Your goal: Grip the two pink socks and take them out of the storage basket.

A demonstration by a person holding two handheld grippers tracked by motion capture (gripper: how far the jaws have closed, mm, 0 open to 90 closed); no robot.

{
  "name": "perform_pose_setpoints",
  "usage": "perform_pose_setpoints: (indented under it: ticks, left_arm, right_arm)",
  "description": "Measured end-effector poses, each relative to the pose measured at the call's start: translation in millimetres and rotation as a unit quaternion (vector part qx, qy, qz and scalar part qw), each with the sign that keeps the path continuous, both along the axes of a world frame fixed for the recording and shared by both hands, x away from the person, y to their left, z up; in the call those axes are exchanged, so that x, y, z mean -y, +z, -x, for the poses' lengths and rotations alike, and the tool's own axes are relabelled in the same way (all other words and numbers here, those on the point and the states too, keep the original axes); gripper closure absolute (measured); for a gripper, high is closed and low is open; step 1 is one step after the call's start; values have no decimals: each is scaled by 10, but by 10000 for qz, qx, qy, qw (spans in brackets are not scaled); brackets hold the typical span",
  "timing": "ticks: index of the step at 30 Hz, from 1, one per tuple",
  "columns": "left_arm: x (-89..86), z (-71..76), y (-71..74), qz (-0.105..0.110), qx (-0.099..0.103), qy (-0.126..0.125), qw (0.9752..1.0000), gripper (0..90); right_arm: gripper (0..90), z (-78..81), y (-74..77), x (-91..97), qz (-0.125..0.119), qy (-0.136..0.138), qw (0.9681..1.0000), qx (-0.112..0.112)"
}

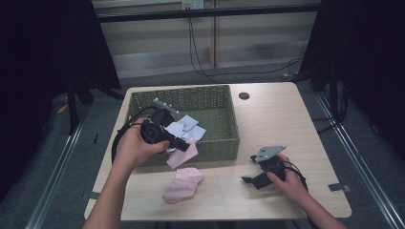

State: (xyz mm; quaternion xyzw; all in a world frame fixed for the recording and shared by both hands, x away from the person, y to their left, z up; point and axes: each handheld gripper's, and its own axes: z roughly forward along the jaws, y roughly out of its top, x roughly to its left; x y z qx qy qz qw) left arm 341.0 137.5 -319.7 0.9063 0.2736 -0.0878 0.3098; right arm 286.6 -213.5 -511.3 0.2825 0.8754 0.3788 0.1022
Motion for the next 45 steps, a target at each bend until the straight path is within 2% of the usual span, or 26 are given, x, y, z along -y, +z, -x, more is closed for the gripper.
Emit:
perform_pose_setpoints:
  ticks: [1,4,7,9,12,15,16,20,21,22,25,26,27,28,29,31,34,37,45]
  left_arm:
    - [0,0,-17,-16,-16,-70,10000,821]
    - [9,18,-80,-15,-18,-6,10000,821]
    - [-5,40,-136,9,183,6,9998,727]
    - [-20,59,-198,117,348,72,9993,590]
    - [-60,68,-274,33,376,91,9992,567]
    - [-109,89,-362,89,407,229,9989,518]
    - [-129,84,-378,31,445,179,9988,504]
    - [-160,131,-467,21,492,286,9984,486]
    - [-176,126,-475,-40,523,177,9985,484]
    - [-175,146,-496,20,530,303,9981,481]
    - [-218,152,-563,-86,582,319,9978,466]
    - [-221,161,-588,-24,562,432,9975,457]
    - [-247,158,-615,-71,578,369,9976,449]
    - [-250,167,-635,-38,568,412,9975,449]
    - [-267,164,-653,-113,600,318,9976,449]
    - [-274,182,-699,-111,603,390,9974,445]
    - [-309,196,-765,-198,657,298,9972,428]
    - [-344,217,-851,-103,613,412,9972,423]
    - [-417,280,-1080,-148,623,400,9971,411]
  right_arm:
    - [107,0,-1,0,0,1,10000,4]
    - [106,0,0,0,-1,0,10000,1]
    - [106,0,0,0,1,-1,10000,2]
    - [106,1,0,0,2,0,10000,6]
    - [106,0,-1,-1,1,1,10000,5]
    - [106,1,0,0,2,-2,10000,3]
    - [106,0,0,-1,1,-3,10000,3]
    - [106,0,0,0,1,-4,10000,3]
    - [106,0,0,-1,1,-5,10000,2]
    - [105,0,0,-1,2,-6,10000,4]
    - [105,0,0,-1,3,-9,10000,6]
    - [105,-1,-1,0,3,-12,10000,6]
    - [105,-1,0,0,2,-14,10000,5]
    - [105,-1,0,0,4,-15,10000,7]
    - [105,-1,0,0,4,-15,10000,7]
    - [105,-3,-1,1,5,-12,10000,14]
    - [105,-3,-1,1,5,-13,10000,18]
    - [105,-3,-1,1,6,-13,10000,17]
    - [105,-3,-1,1,4,-15,10000,14]
